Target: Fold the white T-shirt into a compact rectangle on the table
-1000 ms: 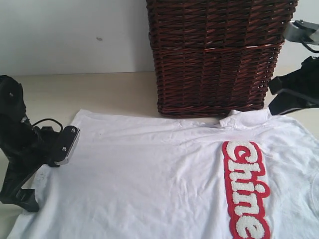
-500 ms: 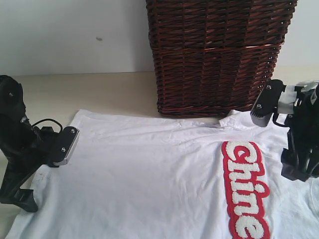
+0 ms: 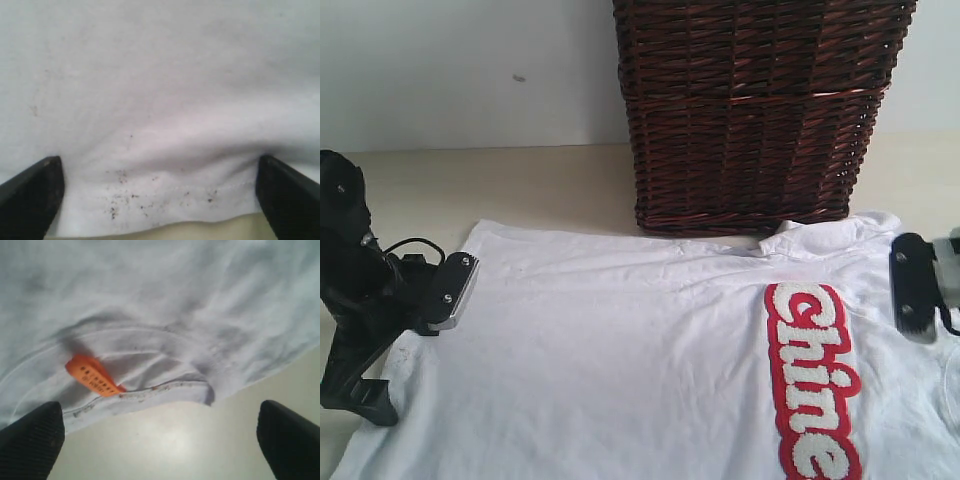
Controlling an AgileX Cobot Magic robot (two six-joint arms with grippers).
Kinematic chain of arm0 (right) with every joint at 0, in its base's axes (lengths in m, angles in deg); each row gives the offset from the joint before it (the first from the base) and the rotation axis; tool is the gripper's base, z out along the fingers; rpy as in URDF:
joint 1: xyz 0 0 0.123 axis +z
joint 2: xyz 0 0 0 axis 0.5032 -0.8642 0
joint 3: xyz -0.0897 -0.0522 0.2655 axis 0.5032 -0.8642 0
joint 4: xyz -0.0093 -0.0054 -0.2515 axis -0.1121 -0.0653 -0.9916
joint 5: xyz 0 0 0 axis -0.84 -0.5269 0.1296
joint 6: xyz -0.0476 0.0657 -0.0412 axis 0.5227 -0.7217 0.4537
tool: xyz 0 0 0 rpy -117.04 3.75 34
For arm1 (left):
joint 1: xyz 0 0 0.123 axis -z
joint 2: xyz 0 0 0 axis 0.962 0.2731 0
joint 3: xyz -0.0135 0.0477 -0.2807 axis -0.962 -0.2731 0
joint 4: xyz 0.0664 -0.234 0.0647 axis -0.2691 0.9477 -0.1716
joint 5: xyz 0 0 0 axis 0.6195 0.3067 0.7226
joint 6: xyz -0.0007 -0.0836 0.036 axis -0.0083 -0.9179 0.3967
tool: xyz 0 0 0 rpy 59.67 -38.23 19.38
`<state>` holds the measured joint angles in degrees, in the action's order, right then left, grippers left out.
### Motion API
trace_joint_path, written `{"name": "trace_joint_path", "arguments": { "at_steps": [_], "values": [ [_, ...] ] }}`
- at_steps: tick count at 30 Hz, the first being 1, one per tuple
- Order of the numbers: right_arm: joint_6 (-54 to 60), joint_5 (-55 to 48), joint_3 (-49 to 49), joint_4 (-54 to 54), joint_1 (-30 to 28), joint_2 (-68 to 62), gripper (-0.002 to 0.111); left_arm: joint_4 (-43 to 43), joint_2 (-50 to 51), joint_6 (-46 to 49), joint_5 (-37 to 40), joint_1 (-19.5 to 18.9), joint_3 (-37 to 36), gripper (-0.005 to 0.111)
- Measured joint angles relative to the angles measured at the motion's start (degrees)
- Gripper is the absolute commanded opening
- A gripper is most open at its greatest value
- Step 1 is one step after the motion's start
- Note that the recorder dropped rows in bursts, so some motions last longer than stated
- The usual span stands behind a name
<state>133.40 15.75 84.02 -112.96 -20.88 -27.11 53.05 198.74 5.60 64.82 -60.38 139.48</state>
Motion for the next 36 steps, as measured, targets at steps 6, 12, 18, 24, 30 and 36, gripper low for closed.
{"name": "trace_joint_path", "arguments": {
  "at_steps": [6,12,18,24,30,36],
  "values": [
    [2.04,9.46,-1.95,1.23,-6.32,0.0,0.105,1.23,0.0,0.0,0.16,-0.22,0.0,0.105],
    [0.83,10.32,-1.95,-7.81,-7.88,-1.18,0.105,1.45,0.0,0.0,0.16,-0.22,0.0,0.105],
    [-0.73,11.49,-1.95,-6.87,-7.88,-1.18,0.105,1.68,0.0,-0.1,0.16,-0.22,0.0,0.105],
    [0.71,8.79,-1.95,-3.49,-8.03,-2.15,0.105,1.68,0.0,-0.1,0.16,-0.22,0.0,0.105],
    [1.68,6.58,-1.95,-2.04,-12.44,-7.95,0.105,2.47,0.0,-0.1,0.16,-0.43,0.0,0.105],
    [13.68,6.62,-1.95,-0.12,-13.79,-10.01,0.105,2.81,0.0,-0.1,0.16,-0.43,0.0,0.105]
  ]
}}
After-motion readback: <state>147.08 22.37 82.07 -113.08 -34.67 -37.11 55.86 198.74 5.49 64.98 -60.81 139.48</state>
